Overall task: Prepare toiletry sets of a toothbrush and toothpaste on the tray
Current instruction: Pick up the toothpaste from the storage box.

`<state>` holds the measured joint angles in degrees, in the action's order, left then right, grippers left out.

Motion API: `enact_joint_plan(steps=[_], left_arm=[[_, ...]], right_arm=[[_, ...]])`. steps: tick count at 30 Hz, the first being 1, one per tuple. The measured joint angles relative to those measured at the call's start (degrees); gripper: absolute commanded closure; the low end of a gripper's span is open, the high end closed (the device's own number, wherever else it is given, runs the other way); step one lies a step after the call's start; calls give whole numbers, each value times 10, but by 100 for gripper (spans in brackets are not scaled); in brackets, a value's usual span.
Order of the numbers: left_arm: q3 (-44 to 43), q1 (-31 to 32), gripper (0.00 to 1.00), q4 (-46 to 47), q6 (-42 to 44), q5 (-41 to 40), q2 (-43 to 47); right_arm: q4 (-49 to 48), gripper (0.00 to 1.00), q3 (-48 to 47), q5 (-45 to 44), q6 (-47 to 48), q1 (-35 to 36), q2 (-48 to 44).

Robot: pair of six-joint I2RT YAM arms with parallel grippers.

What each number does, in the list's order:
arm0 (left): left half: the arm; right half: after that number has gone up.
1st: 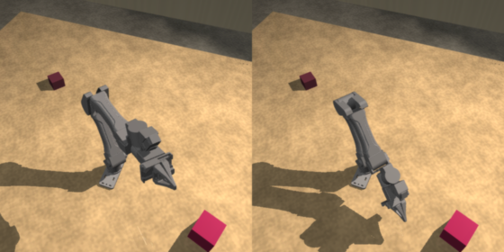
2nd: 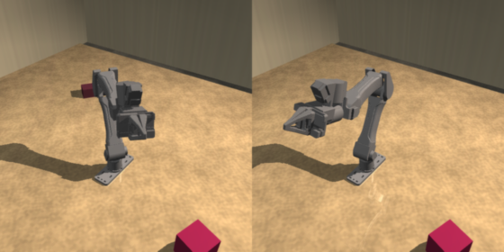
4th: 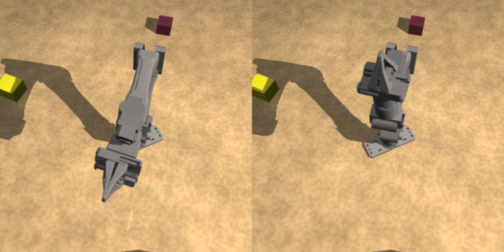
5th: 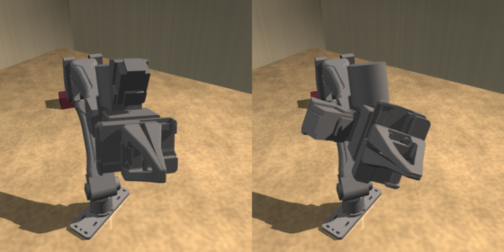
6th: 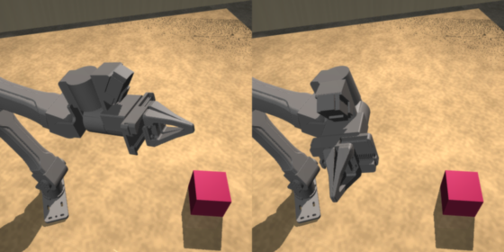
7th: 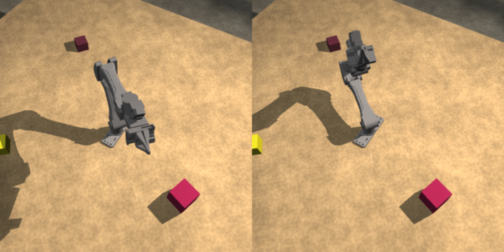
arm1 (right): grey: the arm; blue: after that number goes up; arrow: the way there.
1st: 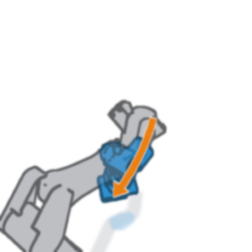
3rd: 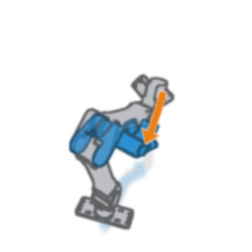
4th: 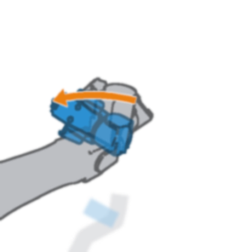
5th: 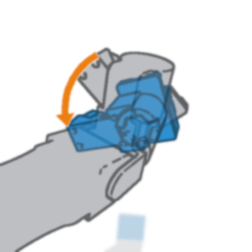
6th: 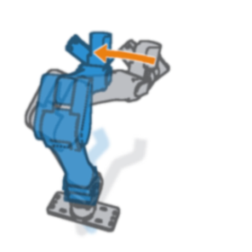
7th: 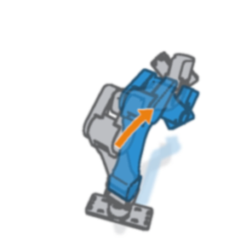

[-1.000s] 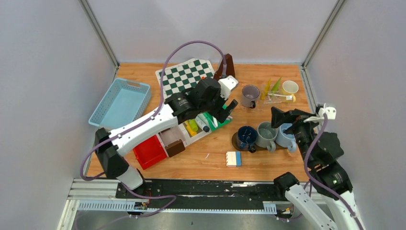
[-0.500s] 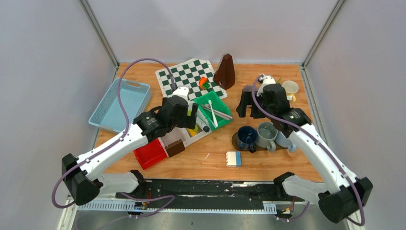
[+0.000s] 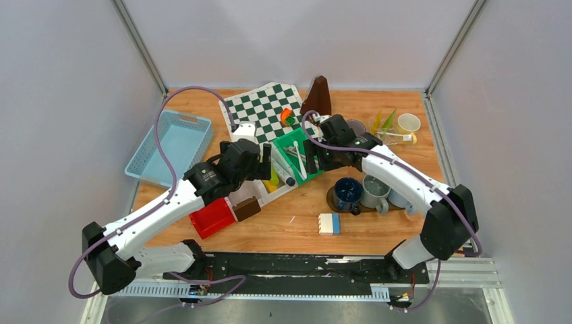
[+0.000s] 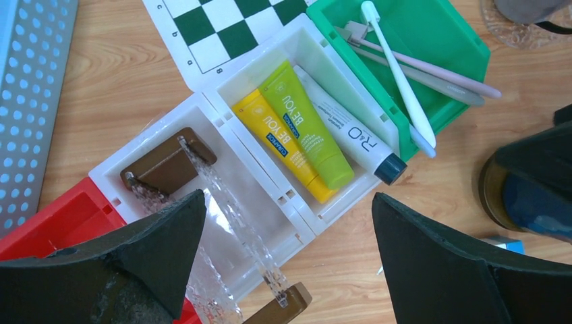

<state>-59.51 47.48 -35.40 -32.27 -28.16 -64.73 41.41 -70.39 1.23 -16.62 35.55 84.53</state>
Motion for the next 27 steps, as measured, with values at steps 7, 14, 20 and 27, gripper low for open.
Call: enact_joint_plan(steps=[7,14,20,27], left_arm=[[4,-4,5,5,-21,-31,0],[38,-42,6,4,-37,-45,33],[60,-71,6,4,-49,-55,89],[71,-81,6,-1,-55,-71,126]], right_arm=[[-5,37,-67,10,6,74,69],[-10,42,-81,17,7,116,128],[-11,48,-81,-13,11,123,161],[-16,52,-85,-30,18,129,189]])
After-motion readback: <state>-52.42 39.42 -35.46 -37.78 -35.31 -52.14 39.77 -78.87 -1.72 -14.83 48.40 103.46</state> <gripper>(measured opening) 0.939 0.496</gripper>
